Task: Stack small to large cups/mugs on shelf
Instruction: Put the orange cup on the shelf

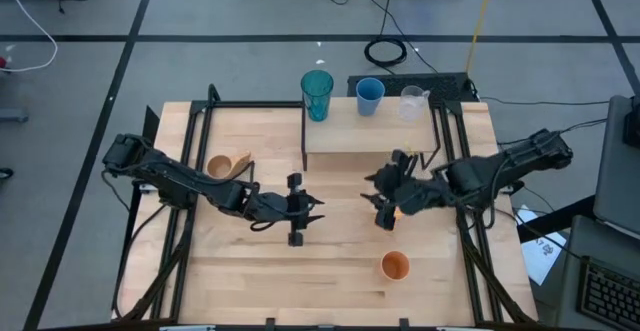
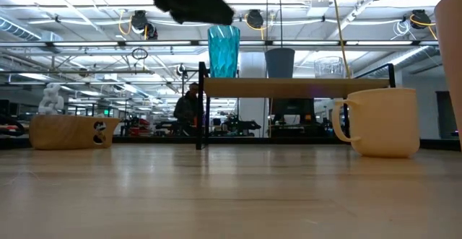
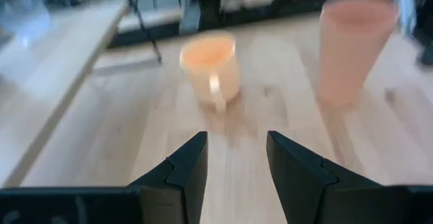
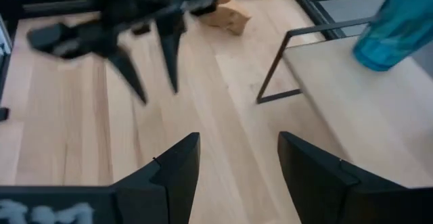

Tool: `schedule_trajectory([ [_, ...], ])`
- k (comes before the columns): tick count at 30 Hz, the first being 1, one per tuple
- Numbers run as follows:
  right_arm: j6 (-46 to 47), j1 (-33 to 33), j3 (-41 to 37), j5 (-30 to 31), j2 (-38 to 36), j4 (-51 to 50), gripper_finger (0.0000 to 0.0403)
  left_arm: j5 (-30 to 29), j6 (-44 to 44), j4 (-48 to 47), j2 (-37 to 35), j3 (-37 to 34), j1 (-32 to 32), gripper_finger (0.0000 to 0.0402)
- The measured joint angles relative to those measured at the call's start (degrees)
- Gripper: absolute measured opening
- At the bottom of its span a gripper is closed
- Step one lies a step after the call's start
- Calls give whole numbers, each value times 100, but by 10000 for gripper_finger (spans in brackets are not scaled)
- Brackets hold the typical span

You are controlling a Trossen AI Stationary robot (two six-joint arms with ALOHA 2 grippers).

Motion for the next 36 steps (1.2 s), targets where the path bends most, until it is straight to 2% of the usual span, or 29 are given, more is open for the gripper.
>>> schedule_trajectory([
  [5, 47, 244, -697, 111, -2, 884, 189, -30, -210, -573, -158, 1, -7, 154],
  [9, 130, 412, -1116, 121, -2, 1325, 189, -24, -204, -534, -171, -2, -90, 154],
  [13, 297, 615, -1370, 374, -4, 1349, 189, 46, -175, -708, -167, 171, -209, 154],
  [22, 477, 1126, -1456, 348, -148, 968, 189, 123, 28, -1120, -169, 676, -405, 154],
  [24, 676, 1190, -1455, 143, -327, 866, 189, 125, 46, -1154, -169, 677, -411, 154],
  [29, 1462, 1202, -1220, -882, -674, 332, 189, 94, 19, -1152, -158, 679, -398, 154],
  [36, 1979, 1202, 52, -1361, -172, -1379, 189, -23, -18, -1145, -152, 676, -324, 154],
])
